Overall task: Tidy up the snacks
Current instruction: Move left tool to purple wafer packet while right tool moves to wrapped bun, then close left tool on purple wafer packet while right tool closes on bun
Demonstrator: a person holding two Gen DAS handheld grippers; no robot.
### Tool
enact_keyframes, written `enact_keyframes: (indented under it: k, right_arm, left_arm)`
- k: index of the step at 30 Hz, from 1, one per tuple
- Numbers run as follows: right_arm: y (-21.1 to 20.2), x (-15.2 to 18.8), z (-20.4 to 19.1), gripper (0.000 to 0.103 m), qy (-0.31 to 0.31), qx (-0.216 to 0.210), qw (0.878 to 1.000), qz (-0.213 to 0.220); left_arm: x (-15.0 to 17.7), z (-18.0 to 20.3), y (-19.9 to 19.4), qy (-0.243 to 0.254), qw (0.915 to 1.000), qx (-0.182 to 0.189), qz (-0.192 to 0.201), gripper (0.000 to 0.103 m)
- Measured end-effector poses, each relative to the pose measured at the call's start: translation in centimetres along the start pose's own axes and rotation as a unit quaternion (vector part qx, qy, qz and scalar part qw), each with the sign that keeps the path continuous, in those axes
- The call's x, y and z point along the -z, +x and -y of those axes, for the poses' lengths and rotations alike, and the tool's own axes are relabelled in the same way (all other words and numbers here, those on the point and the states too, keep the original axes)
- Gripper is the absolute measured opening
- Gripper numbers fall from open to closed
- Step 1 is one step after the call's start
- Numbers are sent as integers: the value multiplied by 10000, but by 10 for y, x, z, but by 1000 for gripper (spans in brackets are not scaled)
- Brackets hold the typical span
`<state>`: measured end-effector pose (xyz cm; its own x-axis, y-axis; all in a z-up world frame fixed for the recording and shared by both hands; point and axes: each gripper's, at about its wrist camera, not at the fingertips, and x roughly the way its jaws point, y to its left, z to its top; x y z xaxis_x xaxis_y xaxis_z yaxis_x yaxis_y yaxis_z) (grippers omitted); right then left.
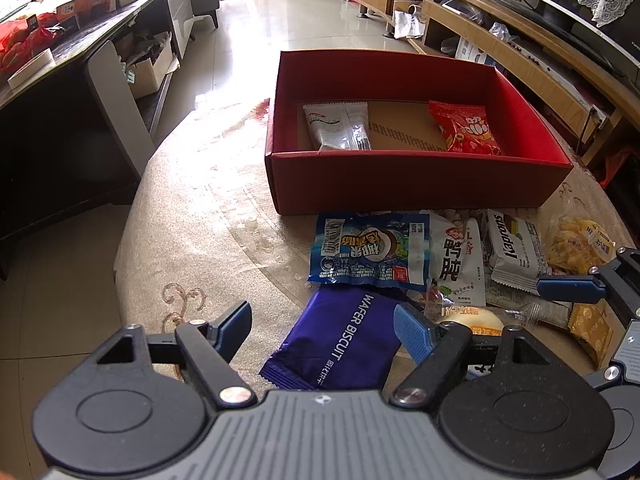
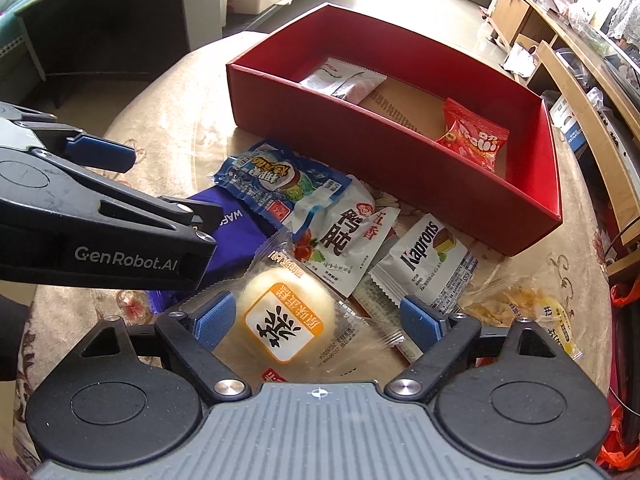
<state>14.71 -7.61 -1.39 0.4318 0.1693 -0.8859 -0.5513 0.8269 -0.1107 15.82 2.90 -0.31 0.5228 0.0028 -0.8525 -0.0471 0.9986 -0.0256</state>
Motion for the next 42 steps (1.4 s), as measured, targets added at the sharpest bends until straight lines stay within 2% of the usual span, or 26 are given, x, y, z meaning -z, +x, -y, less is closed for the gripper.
enact_keyframes:
  k: [9,12,14,15,23,27,30,32,34,36,39,40,42]
  right_arm:
    - [4,1,-2,91,-46,-99,9999,-50]
    - [7,3,-1,85,-4,-205,9998,-50]
    - [9,4,-1,70,10,-377,9993,-66]
    - [9,4,0,68,71,-448,9989,-81]
    - [-4,11,15,57,315,-610,9976,-47]
    - [-13,19,25,49,442,-667,9968,-16]
    - [-11,25,32,52,530,-721,9960,-35]
    - [-9,27,33,59,573,-800,9951,-86]
    - [-6,26,31,76,495,-761,9958,-135]
    - [-7,25,30,78,354,-692,9969,-148]
    - [-8,25,37,87,294,-774,9964,-163]
    - [-7,26,37,87,285,-788,9963,-183]
    - [0,26,33,87,228,-800,9961,-302]
  left_arm:
    - [0,-1,2,-4,10000,-10,-28,75]
    - [0,-2,4,-44,10000,6,-62,75]
    - [0,-4,5,-75,9999,-2,-85,75]
    - [0,-5,5,-85,9999,-12,-93,75]
    - [-2,-8,14,-161,9996,31,-214,75]
    - [-5,4,25,122,9994,46,-324,76]
    - [-4,15,40,337,9981,0,-511,76]
    - [-2,21,46,449,9974,27,-559,84]
    - [-1,27,53,662,9958,27,-629,84]
    - [0,31,54,775,9953,-87,-572,90]
    - [0,31,56,834,9949,-89,-567,94]
    - [-1,30,58,796,9951,-115,-580,99]
    - [-1,25,60,634,9960,-51,-629,101]
